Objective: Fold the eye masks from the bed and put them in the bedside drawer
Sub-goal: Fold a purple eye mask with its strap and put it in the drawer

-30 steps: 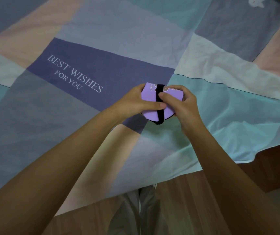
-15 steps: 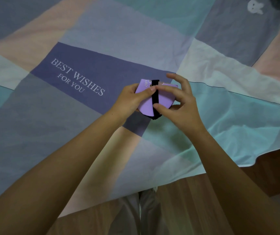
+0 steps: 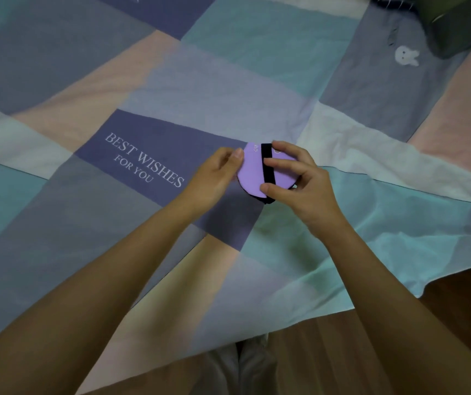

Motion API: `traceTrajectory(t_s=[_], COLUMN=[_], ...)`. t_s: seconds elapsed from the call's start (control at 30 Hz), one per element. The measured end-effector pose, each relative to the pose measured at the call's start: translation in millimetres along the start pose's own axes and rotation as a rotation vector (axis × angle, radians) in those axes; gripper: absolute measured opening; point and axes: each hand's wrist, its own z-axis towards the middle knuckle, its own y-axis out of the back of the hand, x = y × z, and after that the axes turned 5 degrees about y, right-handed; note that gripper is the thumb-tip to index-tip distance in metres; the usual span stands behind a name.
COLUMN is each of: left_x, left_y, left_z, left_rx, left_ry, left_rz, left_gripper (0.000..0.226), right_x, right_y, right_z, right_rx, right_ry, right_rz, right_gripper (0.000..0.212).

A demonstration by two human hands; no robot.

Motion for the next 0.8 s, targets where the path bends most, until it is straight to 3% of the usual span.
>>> traceTrajectory(t_s=[0.1,0.23,0.3,0.6,0.8], left_x=[-25,-94,-132,-293,-374], left_y=[20,63,85,159,195], left_z=[-6,-27,-39,-116,-178], left_rx=[-0.067,-0.214,-0.264,-0.45,-0.667], left_ry=[-0.081,-0.287,-0.396,-0.534,-0.657], left_rz=[0.203,0.744,0.901,1.068,1.208], left_gripper=[0.03,0.045,0.05,0.062,0.066], right_x=[26,98,141,331,430], right_y=[8,24,33,66,77], right_z=[11,28,37,59,55], right_rx=[-0.01,-0.006,0.005,0.03,0.069], right_ry=[0.03,0.137,0.195,0.447,0.601], right_rz=[-0.026,-0.007,0.011,-0.049,-0.084], right_gripper=[0.039,0.037,0.036,0.037,0.037])
